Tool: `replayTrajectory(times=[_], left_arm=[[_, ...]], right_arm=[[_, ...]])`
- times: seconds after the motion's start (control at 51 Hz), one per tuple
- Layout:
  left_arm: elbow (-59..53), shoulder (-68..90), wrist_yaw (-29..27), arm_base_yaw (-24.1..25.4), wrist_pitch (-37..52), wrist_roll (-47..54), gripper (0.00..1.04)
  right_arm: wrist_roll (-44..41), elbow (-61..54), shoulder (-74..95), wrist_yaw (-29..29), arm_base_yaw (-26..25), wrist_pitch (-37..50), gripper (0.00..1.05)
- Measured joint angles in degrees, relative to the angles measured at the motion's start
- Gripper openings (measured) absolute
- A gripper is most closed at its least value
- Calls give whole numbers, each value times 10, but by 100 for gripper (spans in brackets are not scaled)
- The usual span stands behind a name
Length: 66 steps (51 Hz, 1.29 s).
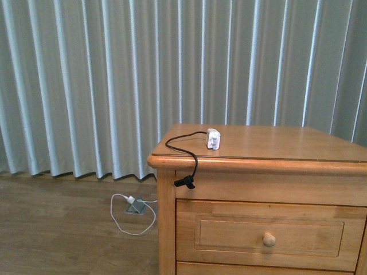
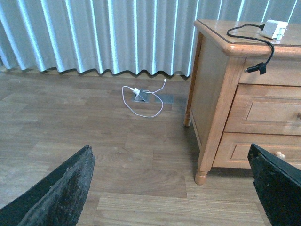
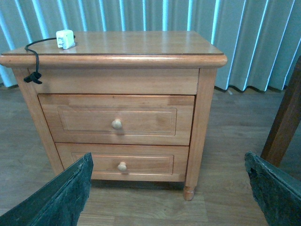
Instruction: Put charger into drawer
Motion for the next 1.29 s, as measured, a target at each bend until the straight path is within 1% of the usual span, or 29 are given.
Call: replayTrajectory(times=[0.725, 0.744, 0.764, 0.784, 0.803, 0.823, 0.842, 0.882, 0.94, 0.999, 1.117, 1.234, 1.293], left_arm=[[0, 0, 0, 0, 0, 0, 99], [0, 0, 0, 0, 0, 0, 99], [0, 0, 0, 0, 0, 0, 99], [0, 0, 0, 0, 0, 0, 99], [0, 0, 0, 0, 0, 0, 99], [0, 0, 0, 0, 0, 0, 99], [0, 0, 0, 0, 0, 0, 99], [0, 0, 0, 0, 0, 0, 99], [0, 0, 0, 0, 0, 0, 99], [0, 0, 0, 0, 0, 0, 99], [0, 0, 0, 0, 0, 0, 99], [0, 0, 0, 0, 0, 0, 99], [0, 0, 0, 0, 0, 0, 99]], right_arm=[[-2, 0, 0, -4, 0, 0, 96], [-10, 0, 3, -26, -7, 5, 96], [-19, 0, 8, -62, -17, 13, 96], [-32, 0, 20, -115, -33, 23, 96], [-47, 0, 36, -155, -42, 29, 96], [-57, 0, 57, -173, -41, 33, 96], [-61, 1, 74, -175, -37, 38, 96], [-63, 2, 112, -171, -25, 52, 96], [-63, 13, 176, -141, 2, 78, 96], [-58, 27, 249, -106, 33, 121, 96], [-37, 76, 411, -57, 88, 208, 96], [-23, 135, 567, -5, 124, 277, 96], [-14, 169, 635, 14, 138, 298, 96]])
